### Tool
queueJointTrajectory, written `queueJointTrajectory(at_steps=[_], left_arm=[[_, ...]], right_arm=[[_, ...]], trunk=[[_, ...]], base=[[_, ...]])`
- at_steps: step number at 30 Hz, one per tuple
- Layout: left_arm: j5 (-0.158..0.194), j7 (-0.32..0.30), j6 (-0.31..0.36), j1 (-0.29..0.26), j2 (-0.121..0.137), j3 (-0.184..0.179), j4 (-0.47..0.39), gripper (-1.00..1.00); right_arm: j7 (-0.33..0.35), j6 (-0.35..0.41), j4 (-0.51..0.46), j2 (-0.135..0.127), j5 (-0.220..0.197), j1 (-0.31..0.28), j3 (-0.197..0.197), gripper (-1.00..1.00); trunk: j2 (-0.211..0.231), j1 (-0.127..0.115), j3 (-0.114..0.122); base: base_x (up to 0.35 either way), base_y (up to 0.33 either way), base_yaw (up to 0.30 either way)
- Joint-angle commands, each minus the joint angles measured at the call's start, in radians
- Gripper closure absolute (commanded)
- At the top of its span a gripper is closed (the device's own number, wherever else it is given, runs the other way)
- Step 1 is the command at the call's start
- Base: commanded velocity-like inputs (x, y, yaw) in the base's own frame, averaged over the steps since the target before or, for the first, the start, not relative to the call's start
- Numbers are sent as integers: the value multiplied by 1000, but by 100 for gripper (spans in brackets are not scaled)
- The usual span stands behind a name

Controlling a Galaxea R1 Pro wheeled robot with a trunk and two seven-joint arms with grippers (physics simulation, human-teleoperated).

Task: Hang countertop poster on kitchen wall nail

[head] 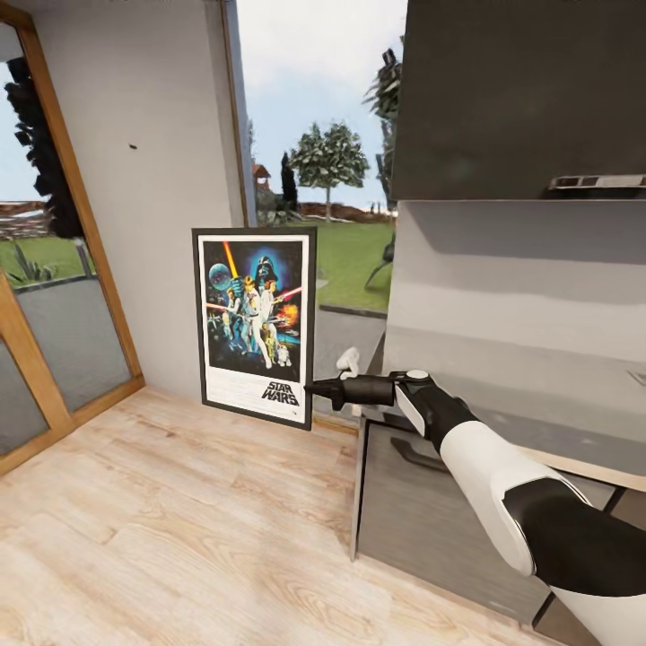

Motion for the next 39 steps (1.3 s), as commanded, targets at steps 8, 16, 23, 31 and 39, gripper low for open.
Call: queueJointTrajectory(at_steps=[8, 16, 23, 31, 39], left_arm=[[9, -6, 4, 0, -1, -26, 0, -100], [9, -6, 3, 0, -2, -33, -1, -100], [9, -6, 2, 0, -2, -35, -1, -100], [10, -6, 2, 0, -2, -35, -2, -100], [10, -6, 1, 0, -2, -35, -2, -100]], right_arm=[[4, 15, 0, -1, -14, -1, 4, 100], [4, 17, 0, -1, -15, -1, 4, 100], [5, 19, -1, -2, -14, -1, 4, 100], [6, 18, -1, -2, -14, -1, 4, 100], [32, 19, -3, -12, -15, -1, 2, 100]], trunk=[[56, -31, 24], [112, -61, 49], [161, -88, 71], [217, -119, 96], [273, -150, 121]], base=[[0, 0, 0], [0, 0, 0], [0, 0, 0], [0, 0, 0], [0, 0, 0]])
